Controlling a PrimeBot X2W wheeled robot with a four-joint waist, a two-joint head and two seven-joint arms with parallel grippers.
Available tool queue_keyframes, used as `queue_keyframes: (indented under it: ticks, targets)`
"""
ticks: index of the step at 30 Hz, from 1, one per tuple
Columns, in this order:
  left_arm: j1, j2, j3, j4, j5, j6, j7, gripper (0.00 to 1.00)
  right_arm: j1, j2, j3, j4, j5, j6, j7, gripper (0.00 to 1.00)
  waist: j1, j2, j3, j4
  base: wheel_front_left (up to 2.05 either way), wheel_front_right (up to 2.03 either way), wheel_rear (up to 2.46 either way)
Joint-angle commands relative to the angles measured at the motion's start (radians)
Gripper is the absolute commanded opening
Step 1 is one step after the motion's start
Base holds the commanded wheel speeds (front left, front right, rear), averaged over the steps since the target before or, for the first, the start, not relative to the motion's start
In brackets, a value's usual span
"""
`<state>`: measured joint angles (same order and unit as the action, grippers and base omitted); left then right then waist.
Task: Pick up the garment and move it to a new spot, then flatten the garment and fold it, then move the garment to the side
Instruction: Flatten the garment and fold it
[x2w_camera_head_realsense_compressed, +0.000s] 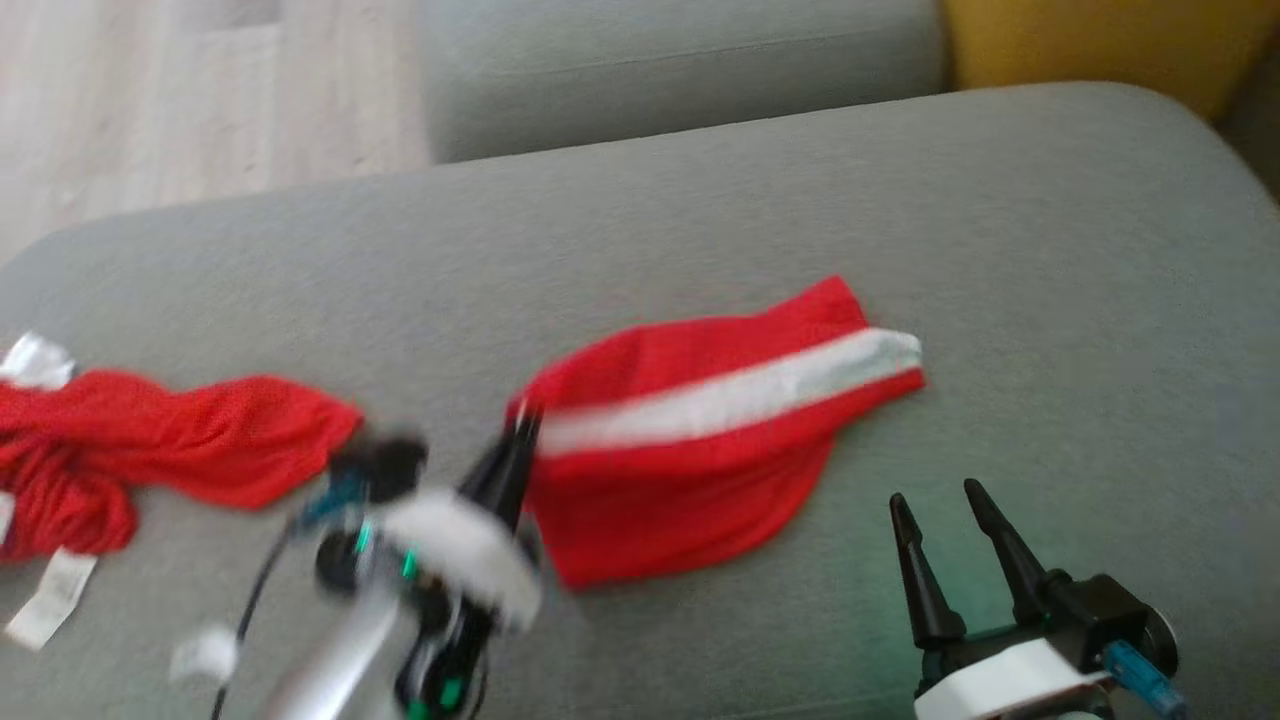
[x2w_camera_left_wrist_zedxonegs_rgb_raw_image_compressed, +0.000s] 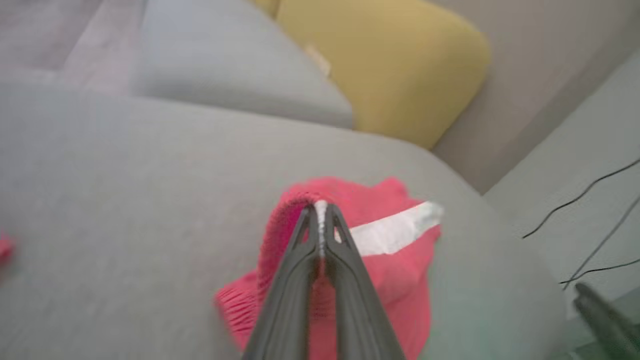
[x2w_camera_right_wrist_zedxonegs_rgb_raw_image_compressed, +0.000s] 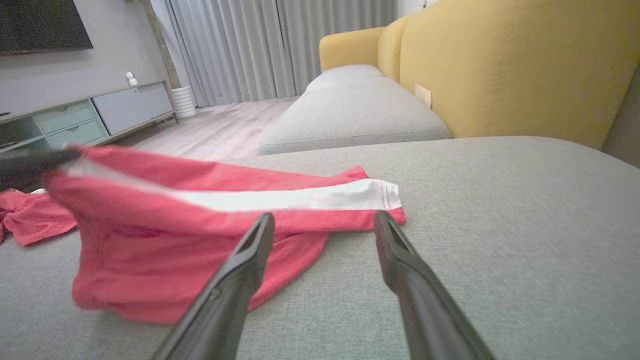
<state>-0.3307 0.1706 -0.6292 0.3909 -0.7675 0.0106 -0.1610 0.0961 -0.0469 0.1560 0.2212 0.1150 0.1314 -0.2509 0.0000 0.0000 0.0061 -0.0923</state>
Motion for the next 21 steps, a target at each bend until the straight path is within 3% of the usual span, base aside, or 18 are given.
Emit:
queue_keyframes:
  ticks: [1, 6, 12, 21]
  targets:
    - [-0.038, 0.030, 0.039, -0.032, 0.010, 0.007, -0.030, 0.00, -0.027, -0.003, 0.023, -0.031, -0.001, -0.001, -0.011, 1.00, 0.0000, 0.0000, 0.019, 0.038, 0.00, 0.00, 0.00]
    - [0.056, 0.058, 0.052, 0.001, 0.044, 0.016, -0.084, 0.00, -0.054, -0.011, 0.023, 0.024, 0.026, -0.001, -0.011, 1.00, 0.0000, 0.0000, 0.039, 0.107, 0.00, 0.00, 0.00]
    - [0.086, 0.070, 0.091, 0.020, 0.075, 0.004, -0.099, 0.00, -0.174, -0.075, 0.034, 0.121, 0.067, -0.001, -0.011, 1.00, 0.0000, 0.0000, 0.057, 0.161, 0.00, 0.00, 0.00]
    - [0.069, 0.047, 0.128, 0.033, 0.129, -0.025, -0.100, 0.00, -0.372, -0.194, 0.172, 0.340, 0.248, -0.001, -0.011, 1.00, 0.0000, 0.0000, 0.080, 0.209, 0.00, 0.00, 0.00]
